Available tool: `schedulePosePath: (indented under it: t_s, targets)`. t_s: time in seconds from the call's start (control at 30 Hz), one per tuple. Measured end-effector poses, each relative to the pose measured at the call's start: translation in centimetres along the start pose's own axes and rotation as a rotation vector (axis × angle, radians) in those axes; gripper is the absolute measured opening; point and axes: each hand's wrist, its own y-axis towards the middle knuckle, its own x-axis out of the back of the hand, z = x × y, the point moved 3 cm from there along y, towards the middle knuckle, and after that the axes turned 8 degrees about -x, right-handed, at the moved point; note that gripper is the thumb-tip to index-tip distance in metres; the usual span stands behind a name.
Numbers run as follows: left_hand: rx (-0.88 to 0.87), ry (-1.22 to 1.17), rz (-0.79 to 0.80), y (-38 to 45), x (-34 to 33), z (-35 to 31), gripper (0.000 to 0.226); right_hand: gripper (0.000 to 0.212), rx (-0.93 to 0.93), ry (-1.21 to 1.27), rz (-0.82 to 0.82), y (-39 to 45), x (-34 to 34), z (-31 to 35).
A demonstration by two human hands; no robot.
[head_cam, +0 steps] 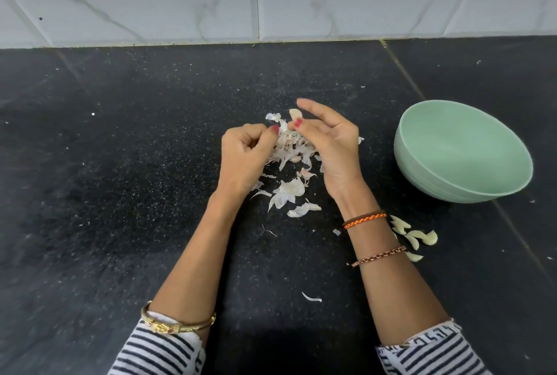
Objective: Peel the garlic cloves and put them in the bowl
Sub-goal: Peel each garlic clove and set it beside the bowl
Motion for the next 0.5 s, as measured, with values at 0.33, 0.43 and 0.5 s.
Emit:
schedulePosePath:
  t_s: [0.33, 0.43, 0.5]
  targets:
    - [0.035, -0.170, -0.004, 0.16, -0.27, 0.08, 0.002, 0.031, 0.100, -0.109, 0.057, 0.07, -0.20, -0.54]
    - [0.030, -0.123, -0.018, 0.16, -0.17, 0.26, 0.007, 0.033, 0.144, -0.158, 0.041, 0.11, -0.01, -0.51]
    - [0.025, -0.090, -0.066, 0.14, 0.17, 0.43, 0.014, 0.031, 0.151, -0.170, 0.040, 0.10, 0.04, -0.50]
